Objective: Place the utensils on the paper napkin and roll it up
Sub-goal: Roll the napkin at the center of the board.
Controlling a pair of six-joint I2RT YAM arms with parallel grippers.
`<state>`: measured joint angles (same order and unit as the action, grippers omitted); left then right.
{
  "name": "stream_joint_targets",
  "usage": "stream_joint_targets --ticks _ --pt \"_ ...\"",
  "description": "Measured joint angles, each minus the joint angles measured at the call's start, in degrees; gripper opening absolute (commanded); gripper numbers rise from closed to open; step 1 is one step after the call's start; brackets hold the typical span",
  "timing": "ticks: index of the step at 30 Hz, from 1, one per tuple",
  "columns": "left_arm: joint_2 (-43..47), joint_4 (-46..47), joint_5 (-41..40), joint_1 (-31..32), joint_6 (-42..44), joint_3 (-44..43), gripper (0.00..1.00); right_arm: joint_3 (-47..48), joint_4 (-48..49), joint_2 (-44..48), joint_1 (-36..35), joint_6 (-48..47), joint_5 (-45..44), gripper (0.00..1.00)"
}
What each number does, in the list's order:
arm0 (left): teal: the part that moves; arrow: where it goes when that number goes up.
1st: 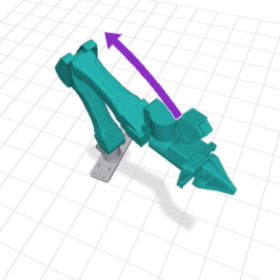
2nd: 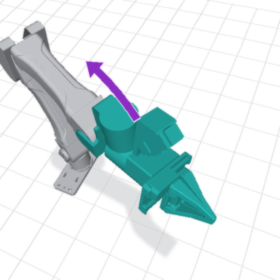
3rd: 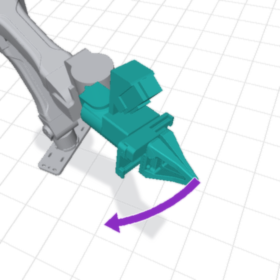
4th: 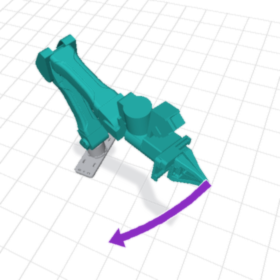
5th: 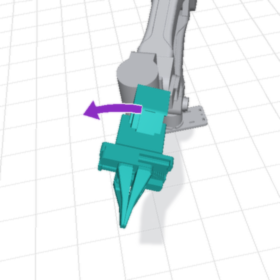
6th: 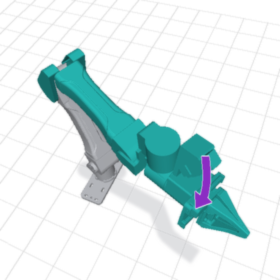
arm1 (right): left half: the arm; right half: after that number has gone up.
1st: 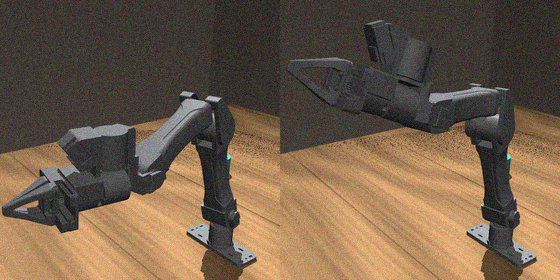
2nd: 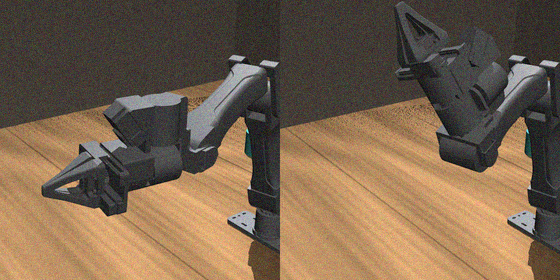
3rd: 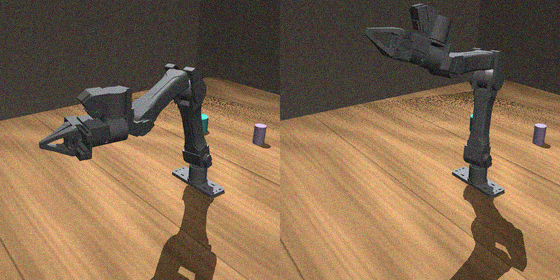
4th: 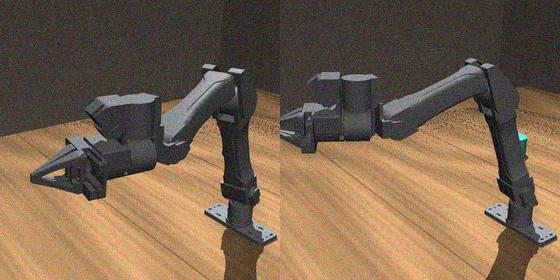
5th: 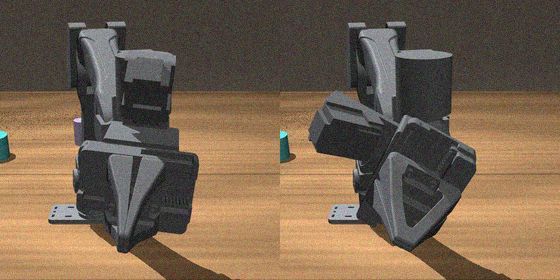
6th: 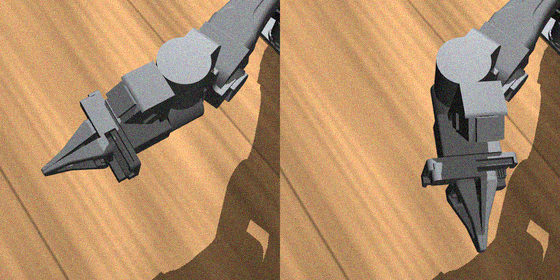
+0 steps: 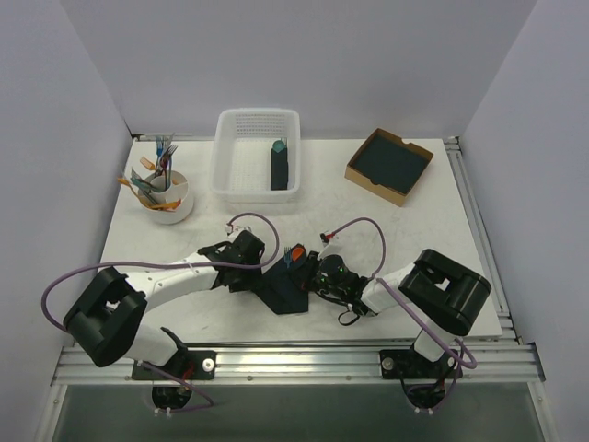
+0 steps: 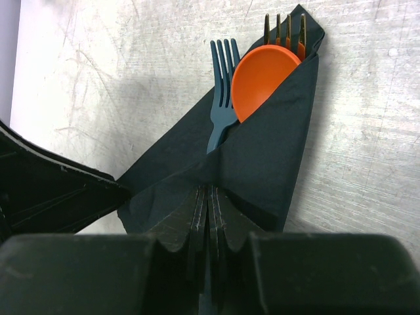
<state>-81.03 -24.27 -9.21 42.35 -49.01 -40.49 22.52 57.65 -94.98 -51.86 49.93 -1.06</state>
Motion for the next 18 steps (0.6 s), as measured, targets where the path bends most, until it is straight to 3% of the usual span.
stream_joint_targets --ticks 7,18 --pt "1.51 -5.25 -1.92 0.07 -0.26 0.22 0.56 0.00 0.00 0.00 0.00 0.02 0.00 0.00" --pt "0.04 -2.25 -0.35 0.07 -0.17 -0.26 0.55 0.00 0.24 -0.17 0.00 0.22 0.02 0.00"
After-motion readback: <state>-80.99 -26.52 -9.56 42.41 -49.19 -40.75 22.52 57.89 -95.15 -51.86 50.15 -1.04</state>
